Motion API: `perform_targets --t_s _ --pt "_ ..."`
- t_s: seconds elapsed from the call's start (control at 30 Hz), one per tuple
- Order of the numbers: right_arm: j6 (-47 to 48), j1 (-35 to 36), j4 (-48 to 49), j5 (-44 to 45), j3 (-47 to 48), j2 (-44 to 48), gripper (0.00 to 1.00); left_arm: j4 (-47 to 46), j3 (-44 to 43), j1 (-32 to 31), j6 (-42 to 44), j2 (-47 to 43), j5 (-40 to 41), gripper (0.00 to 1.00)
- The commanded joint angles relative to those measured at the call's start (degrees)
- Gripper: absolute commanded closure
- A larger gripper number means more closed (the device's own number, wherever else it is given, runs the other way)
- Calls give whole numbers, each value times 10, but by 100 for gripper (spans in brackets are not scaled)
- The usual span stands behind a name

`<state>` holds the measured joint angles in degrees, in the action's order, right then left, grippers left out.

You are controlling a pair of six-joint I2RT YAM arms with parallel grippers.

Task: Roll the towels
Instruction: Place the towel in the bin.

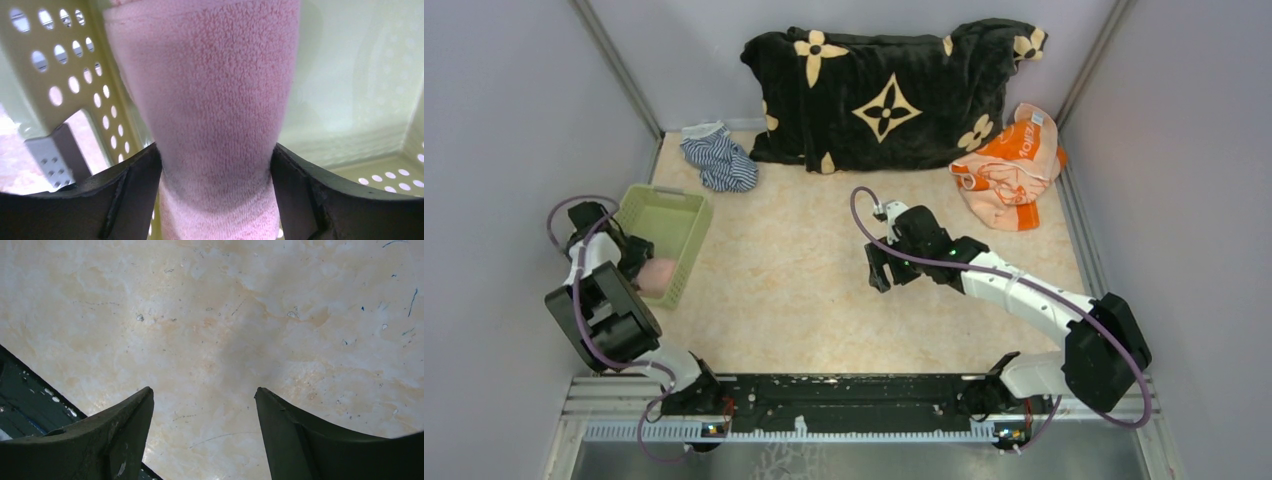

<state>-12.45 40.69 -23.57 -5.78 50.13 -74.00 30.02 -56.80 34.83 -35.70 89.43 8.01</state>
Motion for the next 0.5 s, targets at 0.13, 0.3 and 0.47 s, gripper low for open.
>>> perform_targets --t_s 0.13,0.3,0.47 --pt "3 -3 23 -9 2 30 26 56 -15 4 4 -64 10 8" --pt "2 -3 19 -8 5 40 26 72 -8 4 24 -128 3 6" --pt "-4 -3 1 51 20 43 25 69 -2 3 80 -206 -76 5"
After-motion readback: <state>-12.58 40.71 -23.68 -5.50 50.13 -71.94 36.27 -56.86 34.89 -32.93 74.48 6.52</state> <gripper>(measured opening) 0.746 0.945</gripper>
